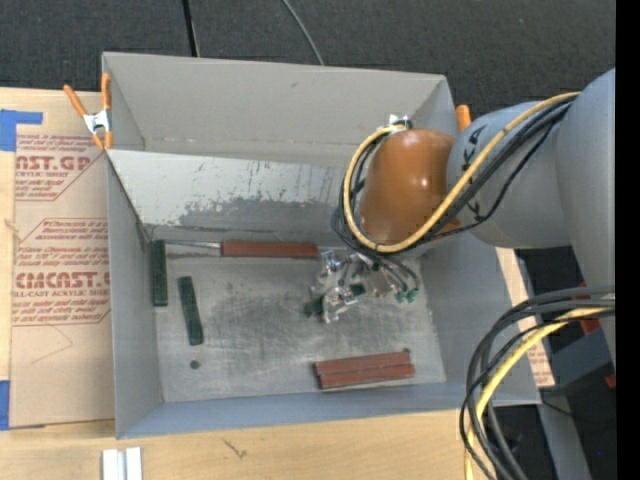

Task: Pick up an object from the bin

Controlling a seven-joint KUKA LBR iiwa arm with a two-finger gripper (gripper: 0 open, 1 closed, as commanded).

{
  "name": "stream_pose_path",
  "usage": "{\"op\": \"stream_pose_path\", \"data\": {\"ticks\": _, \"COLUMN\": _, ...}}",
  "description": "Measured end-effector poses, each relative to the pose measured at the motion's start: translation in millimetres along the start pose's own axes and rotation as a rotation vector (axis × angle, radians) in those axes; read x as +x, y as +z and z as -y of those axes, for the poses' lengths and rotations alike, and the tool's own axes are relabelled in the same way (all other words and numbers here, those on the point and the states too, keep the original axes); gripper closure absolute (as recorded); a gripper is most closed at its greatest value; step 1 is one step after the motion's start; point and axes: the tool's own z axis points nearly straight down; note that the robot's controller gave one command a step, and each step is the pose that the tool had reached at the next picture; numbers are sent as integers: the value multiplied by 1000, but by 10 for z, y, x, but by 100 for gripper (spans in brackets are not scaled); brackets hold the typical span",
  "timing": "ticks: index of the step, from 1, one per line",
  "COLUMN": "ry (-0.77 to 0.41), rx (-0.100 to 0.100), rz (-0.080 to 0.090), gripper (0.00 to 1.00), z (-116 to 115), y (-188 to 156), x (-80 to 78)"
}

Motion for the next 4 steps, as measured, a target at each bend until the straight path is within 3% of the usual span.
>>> {"op": "stream_pose_path", "data": {"ticks": 2, "ry": -1, "rx": 0, "rz": -4, "gripper": 100, "z": -5, "y": -17, "x": 0}}
{"op": "stream_pose_path", "data": {"ticks": 4, "ry": -1, "rx": 0, "rz": -20, "gripper": 100, "z": -4, "y": -65, "x": 23}}
